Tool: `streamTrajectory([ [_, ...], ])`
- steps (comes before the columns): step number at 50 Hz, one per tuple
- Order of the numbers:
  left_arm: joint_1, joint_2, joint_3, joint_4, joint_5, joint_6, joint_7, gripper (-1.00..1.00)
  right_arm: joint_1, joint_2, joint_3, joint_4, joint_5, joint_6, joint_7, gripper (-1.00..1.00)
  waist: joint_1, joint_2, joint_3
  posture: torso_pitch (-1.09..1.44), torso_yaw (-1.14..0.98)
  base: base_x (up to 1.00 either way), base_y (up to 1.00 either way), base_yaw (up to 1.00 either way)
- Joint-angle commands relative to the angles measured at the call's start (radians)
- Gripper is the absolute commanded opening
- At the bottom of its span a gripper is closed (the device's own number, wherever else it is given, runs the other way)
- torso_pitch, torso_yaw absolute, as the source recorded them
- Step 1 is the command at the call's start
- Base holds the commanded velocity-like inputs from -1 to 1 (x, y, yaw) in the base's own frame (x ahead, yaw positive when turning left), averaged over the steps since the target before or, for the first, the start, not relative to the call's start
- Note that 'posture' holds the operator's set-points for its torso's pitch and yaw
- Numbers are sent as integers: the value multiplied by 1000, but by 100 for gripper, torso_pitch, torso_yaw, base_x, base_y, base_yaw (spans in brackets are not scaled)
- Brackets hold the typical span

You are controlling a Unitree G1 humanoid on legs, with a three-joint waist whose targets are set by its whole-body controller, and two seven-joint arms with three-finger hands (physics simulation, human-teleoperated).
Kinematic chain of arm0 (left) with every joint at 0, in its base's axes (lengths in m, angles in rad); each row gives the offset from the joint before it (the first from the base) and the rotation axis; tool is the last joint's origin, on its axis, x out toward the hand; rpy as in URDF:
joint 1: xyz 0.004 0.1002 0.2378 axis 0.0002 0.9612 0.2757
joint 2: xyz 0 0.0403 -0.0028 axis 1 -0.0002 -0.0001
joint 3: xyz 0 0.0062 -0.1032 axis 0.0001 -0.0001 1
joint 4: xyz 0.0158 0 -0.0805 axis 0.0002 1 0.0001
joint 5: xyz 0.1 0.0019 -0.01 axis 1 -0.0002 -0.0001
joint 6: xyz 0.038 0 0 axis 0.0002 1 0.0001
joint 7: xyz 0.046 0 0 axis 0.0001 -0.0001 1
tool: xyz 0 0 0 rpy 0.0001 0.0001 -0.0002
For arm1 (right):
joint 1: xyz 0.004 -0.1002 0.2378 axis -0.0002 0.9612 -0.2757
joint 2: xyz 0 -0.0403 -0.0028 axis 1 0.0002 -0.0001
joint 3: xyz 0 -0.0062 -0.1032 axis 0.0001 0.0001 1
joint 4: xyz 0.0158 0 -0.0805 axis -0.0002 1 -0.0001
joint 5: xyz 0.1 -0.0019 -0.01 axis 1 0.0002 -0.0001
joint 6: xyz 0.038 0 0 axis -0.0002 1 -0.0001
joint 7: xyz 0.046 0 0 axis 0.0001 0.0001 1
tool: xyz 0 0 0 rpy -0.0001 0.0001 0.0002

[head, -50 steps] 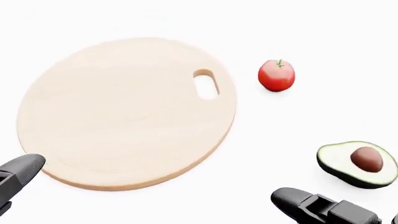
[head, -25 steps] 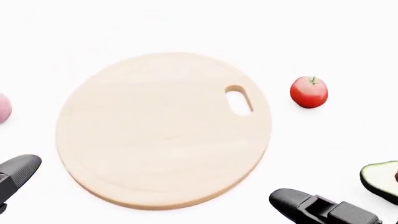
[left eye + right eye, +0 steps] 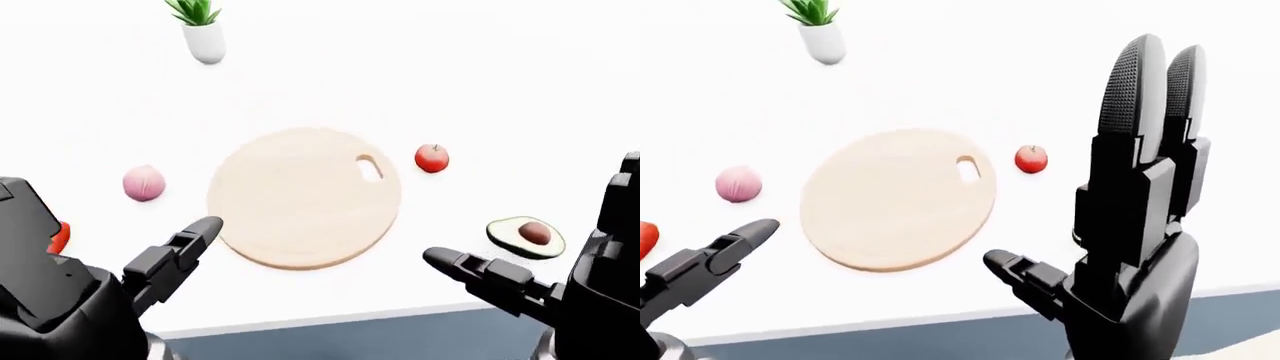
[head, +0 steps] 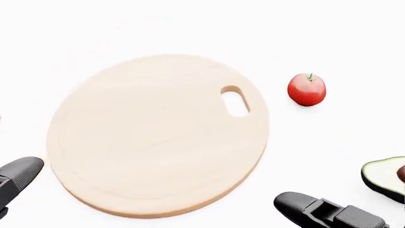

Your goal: Place the avocado, onion, tomato and bell pepper on the cutting board.

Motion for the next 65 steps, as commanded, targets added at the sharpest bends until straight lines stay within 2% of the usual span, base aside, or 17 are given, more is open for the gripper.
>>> streamTrajectory([
  [1, -5, 2, 0, -16, -2, -1, 4, 100, -5, 2, 5, -16, 4, -7, -3, 100, 5, 36, -23, 0, 0, 0, 12, 0],
  [2, -6, 3, 2, -16, -3, -2, 5, 100, -4, 4, 6, -16, 3, -10, -4, 100, 13, -16, -7, 0, 0, 0, 11, 0],
  [5, -1, 5, -4, -16, 2, 1, 9, 100, -4, -2, 7, -16, 4, -5, -7, 100, 9, -25, -6, 0, 0, 0, 12, 0],
  [10, 1, 8, -8, -16, 5, 2, 12, 100, -1, -10, 14, -16, 3, 5, -11, 100, 18, -87, -3, 0, 0, 0, 1, 0],
  [12, 0, 8, -7, -16, 5, 2, 12, 100, -1, -12, 16, -16, 0, 6, -12, 100, 27, -136, -16, 0, 0, 0, 0, 0],
  [25, -5, 13, -10, -16, 5, 11, 11, 100, -8, -11, 11, -16, -3, 13, -7, 100, -2, -14, -16, 0, 0, 0, 9, 0],
  [35, -1, 10, -8, -16, 0, 7, 10, 100, 0, -16, 24, -16, -6, 16, -12, 100, -6, -65, 0, 0, 0, 0, 18, 0],
  [39, 4, 12, -12, -16, 2, 8, 15, 100, 2, -17, 23, -16, -6, 17, -14, 100, -7, -132, -16, 0, 0, 0, 19, 0],
  [40, 5, 12, -14, -16, 3, 8, 16, 100, 3, -18, 25, -16, -8, 17, -15, 100, -17, -104, -6, 0, 0, 0, 18, 0],
  [43, 5, 14, -15, -16, 5, 10, 17, 100, 2, -17, 24, -16, -9, 17, -14, 100, -11, -115, -9, 0, 0, 0, 18, 0],
  [47, 7, 16, -17, -16, 5, 12, 19, 100, 2, -17, 25, -16, -9, 16, -14, 100, -5, -83, 1, 0, 0, 0, 19, 0],
  [52, 7, 17, -19, -16, 8, 14, 21, 100, 1, -18, 22, -16, -6, 17, -12, 100, -10, 17, -27, 0, 0, 0, 19, 0],
  [54, 6, 17, -20, -16, 8, 15, 21, 100, 3, -20, 25, -16, 0, 18, -12, 100, 1, -20, 16, 0, 0, 0, 9, 0],
  [56, 6, 18, -21, -16, 7, 16, 20, 100, 4, -30, 29, -16, 0, 29, -18, 100, -2, -37, -11, 0, 0, 0, 0, 0],
  [59, 4, 19, -21, -16, 7, 17, 18, 100, 1, -31, 26, -16, 2, 31, -19, 100, 3, -64, -11, 0, 0, 0, 0, 0],
  [63, 2, 18, -20, -16, 3, 19, 13, 100, -1, -31, 25, -16, 4, 32, -18, 100, 20, -135, -23, 0, 0, 0, 0, 0],
  [65, 2, 18, -21, -16, 4, 21, 14, 100, 0, -34, 25, -16, 5, 34, -20, 100, 13, -109, -12, 0, 0, 0, 0, 0],
])
